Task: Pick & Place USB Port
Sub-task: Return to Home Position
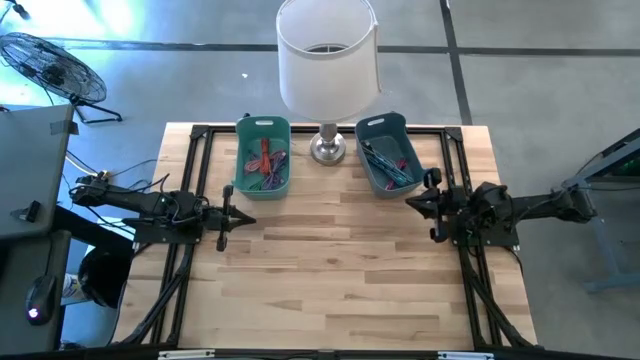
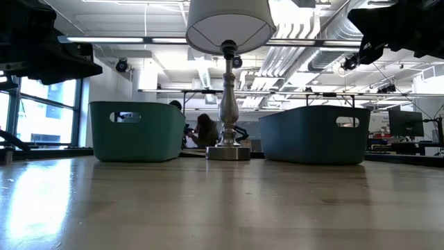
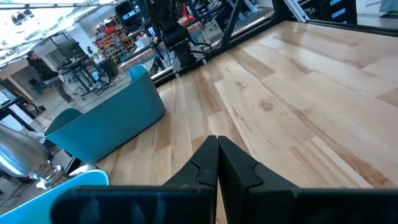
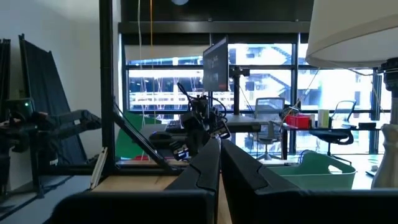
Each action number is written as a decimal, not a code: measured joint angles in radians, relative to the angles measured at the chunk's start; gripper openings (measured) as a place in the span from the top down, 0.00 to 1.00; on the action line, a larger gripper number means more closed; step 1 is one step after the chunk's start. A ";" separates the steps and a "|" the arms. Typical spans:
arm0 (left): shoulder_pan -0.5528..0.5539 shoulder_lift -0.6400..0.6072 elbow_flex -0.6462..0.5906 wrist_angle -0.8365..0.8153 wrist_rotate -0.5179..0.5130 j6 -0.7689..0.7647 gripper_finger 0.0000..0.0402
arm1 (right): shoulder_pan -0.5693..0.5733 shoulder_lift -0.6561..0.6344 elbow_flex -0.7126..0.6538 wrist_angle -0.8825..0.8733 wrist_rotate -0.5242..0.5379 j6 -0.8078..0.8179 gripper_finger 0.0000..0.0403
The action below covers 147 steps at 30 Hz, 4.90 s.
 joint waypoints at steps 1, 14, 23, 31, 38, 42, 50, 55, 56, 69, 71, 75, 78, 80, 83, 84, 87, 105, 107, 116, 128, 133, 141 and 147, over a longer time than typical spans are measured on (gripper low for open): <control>0.000 0.000 0.000 0.000 0.000 0.000 1.00 | 0.000 0.000 0.000 0.000 0.000 0.000 0.98; 0.000 0.000 0.000 0.000 0.000 0.000 1.00 | 0.000 -0.181 0.000 -0.001 0.000 0.000 0.99; 0.000 0.000 0.000 0.000 0.000 0.000 1.00 | 0.000 -0.254 -0.001 0.040 0.000 0.000 0.99; 0.000 0.000 0.000 0.000 0.000 0.000 1.00 | 0.000 -0.251 -0.001 0.013 0.000 0.000 1.00; 0.000 0.000 0.000 0.000 0.000 0.000 1.00 | 0.000 -0.251 -0.001 0.003 0.000 0.000 0.99; 0.000 0.000 0.000 0.000 0.000 0.000 1.00 | 0.000 -0.251 -0.001 -0.018 0.000 -0.028 0.98; 0.000 0.000 0.000 0.000 0.000 0.000 1.00 | 0.000 -0.251 -0.001 -0.183 0.000 -0.050 0.98; 0.000 0.000 0.000 0.000 0.000 0.000 1.00 | 0.000 -0.251 -0.001 -0.284 -0.006 -0.046 0.98; 0.000 0.000 0.000 0.000 0.000 0.000 1.00 | 0.000 -0.251 -0.001 -0.296 -0.010 -0.050 0.98; 0.000 0.000 0.000 0.000 0.000 0.000 1.00 | 0.000 -0.251 -0.001 -0.414 -0.011 -0.129 0.98; 0.000 0.000 0.000 0.000 0.000 0.000 1.00 | 0.000 -0.251 -0.001 -0.431 -0.011 -0.137 0.98; 0.000 0.000 0.000 0.000 0.000 0.000 1.00 | 0.000 -0.251 -0.001 -0.437 -0.011 -0.144 0.98; 0.000 0.000 0.000 0.000 0.000 0.000 1.00 | 0.000 -0.251 -0.001 -0.437 -0.011 -0.158 0.98; 0.000 0.000 0.000 0.000 0.000 0.000 1.00 | 0.000 -0.251 -0.001 -0.437 -0.011 -0.163 0.98; 0.000 0.000 0.000 0.000 0.000 0.000 1.00 | 0.000 -0.251 -0.001 -0.437 -0.011 -0.165 0.98; 0.000 0.000 0.000 0.000 0.000 0.000 1.00 | 0.000 -0.251 -0.001 -0.437 -0.011 -0.165 0.98; 0.000 0.000 0.000 0.000 0.000 0.000 1.00 | 0.000 -0.251 -0.001 -0.437 -0.011 -0.165 0.99; 0.000 0.000 0.000 0.000 0.000 0.000 1.00 | 0.000 -0.251 -0.001 -0.437 -0.011 -0.137 0.98; 0.000 0.000 0.000 0.000 0.000 0.000 1.00 | 0.000 -0.251 -0.001 -0.437 -0.011 -0.135 0.98; 0.000 0.000 0.000 0.001 -0.001 0.088 1.00 | 0.000 -0.251 -0.001 -0.437 -0.011 -0.136 0.99; 0.000 -0.142 0.007 0.036 -0.006 0.207 1.00 | 0.000 -0.250 -0.001 -0.436 -0.011 -0.136 1.00; 0.000 -0.142 0.017 -0.012 -0.023 0.216 1.00 | 0.000 -0.243 -0.001 -0.434 -0.011 -0.136 0.99; 0.081 -0.141 0.019 -0.050 -0.046 0.052 1.00 | 0.000 -0.241 -0.001 -0.436 -0.011 -0.135 1.00; 0.160 -0.142 0.019 -0.048 -0.026 -0.113 1.00 | 0.000 -0.241 -0.001 -0.436 -0.011 -0.134 0.99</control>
